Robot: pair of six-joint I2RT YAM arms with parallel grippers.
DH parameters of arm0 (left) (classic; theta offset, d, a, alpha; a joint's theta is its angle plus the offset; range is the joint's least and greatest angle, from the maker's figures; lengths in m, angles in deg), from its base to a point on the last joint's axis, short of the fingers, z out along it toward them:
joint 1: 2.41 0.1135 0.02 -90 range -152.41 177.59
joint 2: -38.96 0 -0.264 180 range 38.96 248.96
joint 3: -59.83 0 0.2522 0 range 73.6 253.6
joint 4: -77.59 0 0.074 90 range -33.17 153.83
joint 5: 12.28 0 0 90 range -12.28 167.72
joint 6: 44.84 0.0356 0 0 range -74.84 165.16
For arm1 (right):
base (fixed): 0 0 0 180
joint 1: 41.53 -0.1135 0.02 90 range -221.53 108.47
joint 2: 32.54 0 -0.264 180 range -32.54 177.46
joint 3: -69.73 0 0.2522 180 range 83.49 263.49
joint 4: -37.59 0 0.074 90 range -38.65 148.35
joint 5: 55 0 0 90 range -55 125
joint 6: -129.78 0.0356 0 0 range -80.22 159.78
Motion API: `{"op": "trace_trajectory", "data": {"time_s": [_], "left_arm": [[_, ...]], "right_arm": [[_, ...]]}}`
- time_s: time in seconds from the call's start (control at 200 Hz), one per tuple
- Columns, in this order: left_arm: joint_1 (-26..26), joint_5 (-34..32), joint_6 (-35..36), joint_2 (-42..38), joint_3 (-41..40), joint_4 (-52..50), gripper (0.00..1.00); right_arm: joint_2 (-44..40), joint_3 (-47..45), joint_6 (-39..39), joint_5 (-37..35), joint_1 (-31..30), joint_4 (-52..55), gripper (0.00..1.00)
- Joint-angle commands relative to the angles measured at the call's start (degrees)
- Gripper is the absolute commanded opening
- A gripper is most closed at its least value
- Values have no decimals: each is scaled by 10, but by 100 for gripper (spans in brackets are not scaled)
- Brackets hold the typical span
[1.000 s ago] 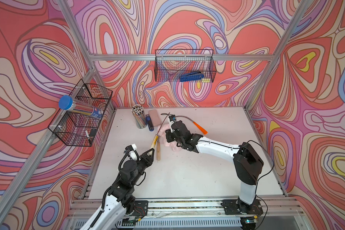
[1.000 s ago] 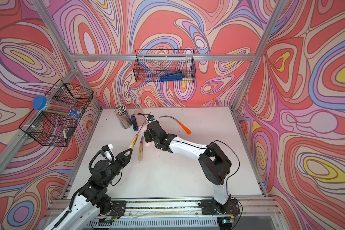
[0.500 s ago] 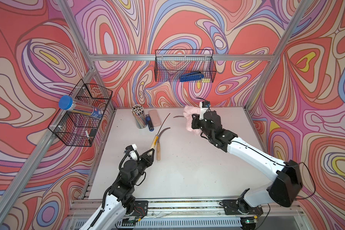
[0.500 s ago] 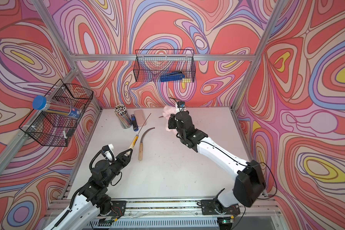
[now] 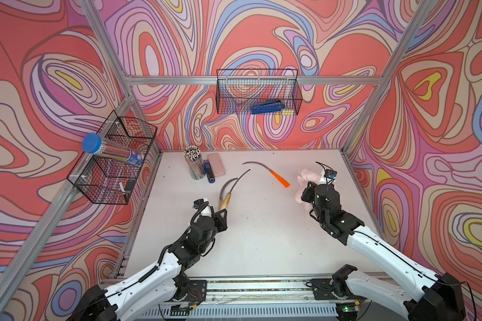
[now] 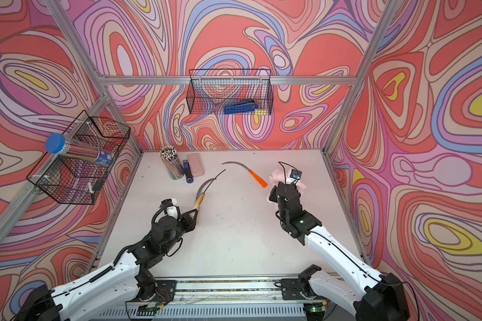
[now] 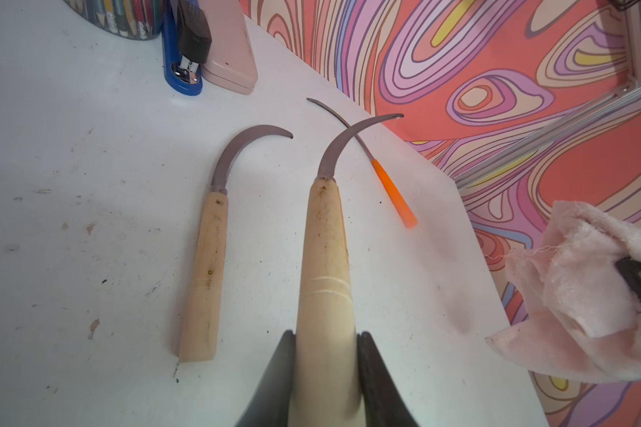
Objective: Wipe small sickles with rags
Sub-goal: Place the small sickle at the center of the board.
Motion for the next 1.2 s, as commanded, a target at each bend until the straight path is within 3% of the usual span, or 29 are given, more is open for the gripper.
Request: {"op": "trace_trajectory", "data": {"time_s": [0.0, 0.27, 0.371, 0.521, 0.701, 1.197], "left_arm": [[-47, -145, 43, 35, 29, 43, 0], [-119, -271, 46, 159, 49, 72, 0], [-127, -260, 96, 220, 38, 167, 0], [-134, -251, 114, 286, 46, 224, 0], [-139, -264, 107, 334, 77, 215, 0], [-143, -252, 118, 495, 141, 281, 0]], "right_arm": [[6, -28, 26, -44, 23, -27, 0], [114, -73, 32, -70, 79, -93, 0], [119, -71, 22, -32, 90, -101, 0], [125, -81, 17, -3, 90, -128, 0], [137, -87, -1, 59, 90, -154, 0], [92, -130, 1, 68, 90, -187, 0]]}}
